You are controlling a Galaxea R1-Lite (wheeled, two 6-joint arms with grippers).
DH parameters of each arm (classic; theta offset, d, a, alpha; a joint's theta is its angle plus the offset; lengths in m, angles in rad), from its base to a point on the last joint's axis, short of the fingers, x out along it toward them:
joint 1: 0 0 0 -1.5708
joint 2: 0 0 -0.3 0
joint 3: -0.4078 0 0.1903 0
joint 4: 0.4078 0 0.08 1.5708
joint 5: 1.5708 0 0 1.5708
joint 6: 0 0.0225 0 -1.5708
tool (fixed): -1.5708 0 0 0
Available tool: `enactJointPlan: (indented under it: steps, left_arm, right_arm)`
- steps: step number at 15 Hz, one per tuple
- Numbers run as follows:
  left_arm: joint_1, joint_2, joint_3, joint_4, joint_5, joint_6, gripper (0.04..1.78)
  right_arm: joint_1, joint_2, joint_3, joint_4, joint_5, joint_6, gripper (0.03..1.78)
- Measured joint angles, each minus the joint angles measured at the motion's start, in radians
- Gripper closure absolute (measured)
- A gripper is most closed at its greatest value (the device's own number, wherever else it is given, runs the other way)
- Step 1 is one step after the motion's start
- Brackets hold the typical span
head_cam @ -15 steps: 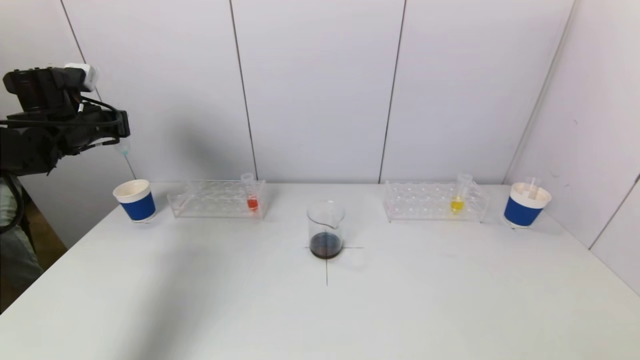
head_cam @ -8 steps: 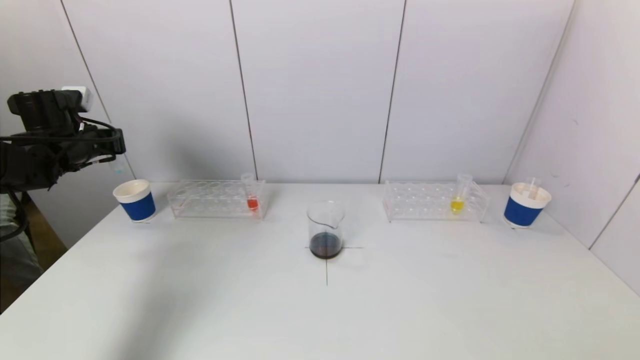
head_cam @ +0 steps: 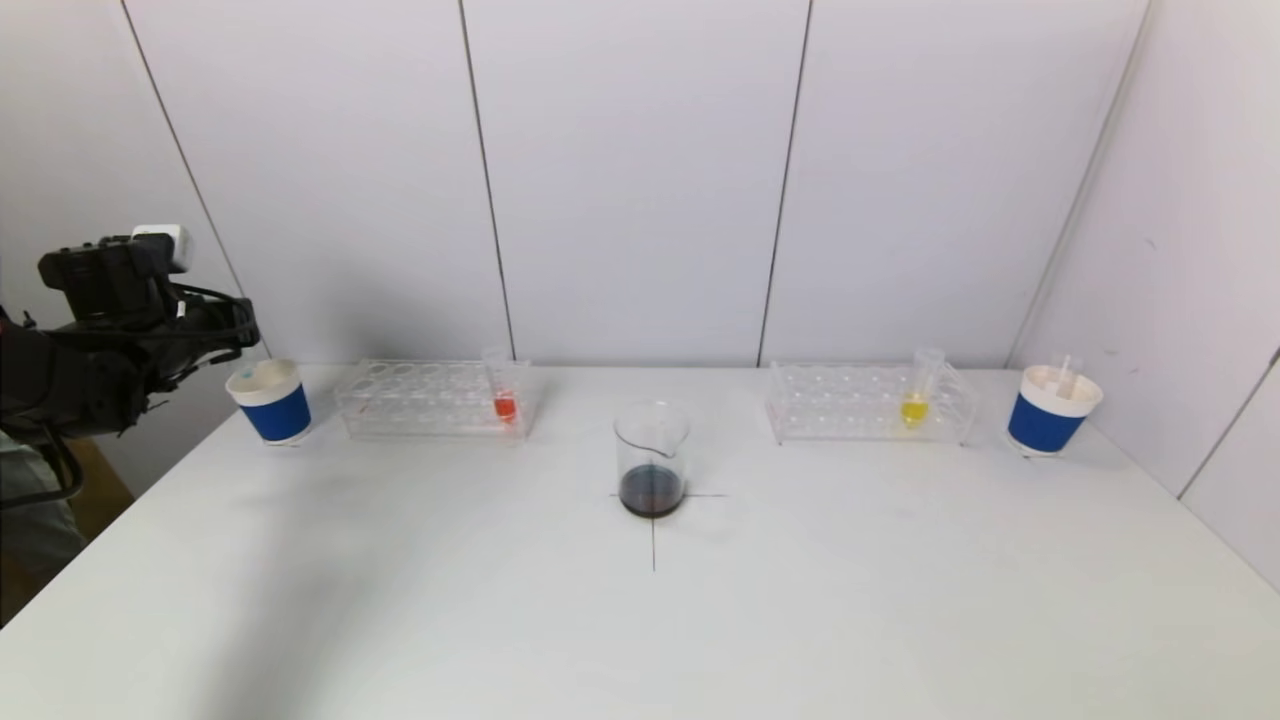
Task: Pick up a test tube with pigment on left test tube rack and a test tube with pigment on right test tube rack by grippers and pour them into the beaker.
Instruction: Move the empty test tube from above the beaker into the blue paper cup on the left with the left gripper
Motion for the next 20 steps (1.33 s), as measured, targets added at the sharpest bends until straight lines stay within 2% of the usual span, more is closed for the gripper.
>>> enactJointPlan:
  steps: [8, 20]
  left_arm:
    - [-0.002, 0.079, 0.109, -0.198, -0.007, 0.003, 1.37]
    - [-0.002, 0.096, 0.139, -0.216, -0.009, 0.002, 1.37]
  right_arm:
    - [0.0, 0.0, 0.0, 0.0, 0.0, 0.0, 0.04]
    - [0.0, 0.0, 0.0, 0.0, 0.0, 0.0, 0.04]
